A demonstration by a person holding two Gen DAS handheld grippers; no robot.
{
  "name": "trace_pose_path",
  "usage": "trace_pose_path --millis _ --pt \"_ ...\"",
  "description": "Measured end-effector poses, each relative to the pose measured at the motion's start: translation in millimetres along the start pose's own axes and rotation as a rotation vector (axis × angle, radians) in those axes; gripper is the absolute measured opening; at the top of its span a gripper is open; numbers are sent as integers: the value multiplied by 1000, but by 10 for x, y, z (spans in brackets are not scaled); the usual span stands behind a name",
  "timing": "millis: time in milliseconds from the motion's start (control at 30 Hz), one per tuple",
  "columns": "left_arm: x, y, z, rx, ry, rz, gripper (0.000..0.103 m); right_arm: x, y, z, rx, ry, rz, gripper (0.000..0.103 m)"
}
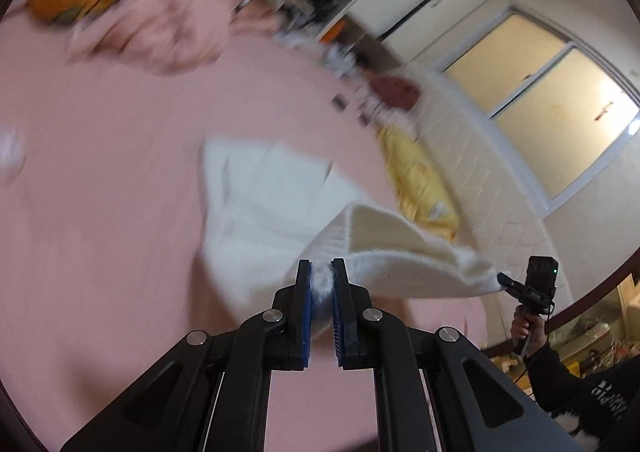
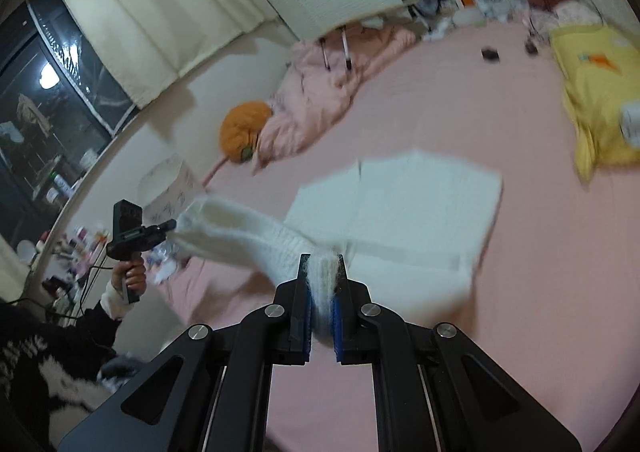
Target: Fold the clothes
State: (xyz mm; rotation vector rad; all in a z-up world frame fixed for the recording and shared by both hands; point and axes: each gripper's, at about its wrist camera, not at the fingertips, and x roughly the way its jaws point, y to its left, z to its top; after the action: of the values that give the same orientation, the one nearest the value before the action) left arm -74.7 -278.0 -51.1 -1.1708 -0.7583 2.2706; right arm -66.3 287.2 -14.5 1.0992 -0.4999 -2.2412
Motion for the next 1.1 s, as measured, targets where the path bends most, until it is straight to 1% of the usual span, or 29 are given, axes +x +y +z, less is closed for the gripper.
trace_pose_path --millis 100,133,167,233,267,300,333,367,400,433,467,500,533,567,600,633,667,700,733,767,833,867,900,933,967,1000,1033,1067,1100 --pt "96 275 -626 -107 122 37 9 202 -60 -680 63 155 -51 8" --pt "153 359 -774 -133 156 50 9 339 -121 -920 90 236 -89 8" --pt "254 459 -972 -167 216 78 9 488 -193 -1135 119 309 -130 8" --pt "371 561 -1202 -191 279 130 8 778 -366 -1478 199 434 -211 8" --pt "420 601 -1296 -202 308 151 4 861 -421 -1565 219 462 -254 8" --pt "435 623 -1360 -201 326 178 4 935 -467 -1634 236 479 -297 8" --pt "418 637 -1403 -194 333 207 4 966 -495 -1645 260 483 -302 9" --pt "380 653 -1434 -184 340 233 4 998 -518 -1648 272 496 -332 11" --pt "345 645 -1437 -171 340 265 4 1024 -488 -1651 240 524 -389 14" --pt "261 644 -1428 -157 329 303 4 1031 -449 -1663 201 554 -423 23" --pt "163 626 -1389 -150 305 353 8 1031 -389 -1684 161 593 -471 38" --pt "75 596 -1333 -132 283 400 17 1002 -359 -1707 116 627 -555 46" --pt "-8 493 -1269 -107 254 433 26 942 -302 -1685 66 632 -647 52" --pt "-18 439 -1174 -76 221 456 52 860 -205 -1620 22 596 -702 52" --pt "-18 349 -1095 -43 189 467 75 821 -137 -1563 6 560 -708 52" --pt "13 191 -1005 8 146 470 83 792 -4 -1434 -4 480 -686 52" --pt "96 17 -924 56 103 457 94 813 109 -1336 -13 421 -646 52" --pt "182 -98 -866 91 71 431 99 897 275 -1218 -43 346 -578 52" --pt "295 -205 -816 118 49 402 100 986 368 -1156 -73 310 -543 52" --pt "508 -293 -747 131 41 375 100 1161 501 -1101 -123 274 -522 52" --pt "860 -256 -695 114 53 341 100 1558 570 -1116 -157 254 -514 52" --pt "1150 -137 -712 95 94 320 100 1702 502 -1173 -143 265 -509 52" --pt "1370 -17 -749 68 156 336 99 1898 387 -1261 -115 309 -528 52" --pt "1575 126 -809 40 257 383 96 2002 308 -1320 -97 353 -564 51" --pt "1767 258 -937 20 397 435 82 2036 170 -1443 -72 411 -611 51" --pt "1780 266 -1022 65 436 467 80 1894 73 -1531 -42 398 -604 51" --pt "1705 185 -1081 146 436 482 80 1708 -14 -1581 -4 391 -615 51" --pt "1596 126 -1152 203 460 490 82 1572 -92 -1615 33 410 -644 50" --pt "1534 133 -1207 218 495 504 83 1427 -196 -1653 78 433 -660 50"
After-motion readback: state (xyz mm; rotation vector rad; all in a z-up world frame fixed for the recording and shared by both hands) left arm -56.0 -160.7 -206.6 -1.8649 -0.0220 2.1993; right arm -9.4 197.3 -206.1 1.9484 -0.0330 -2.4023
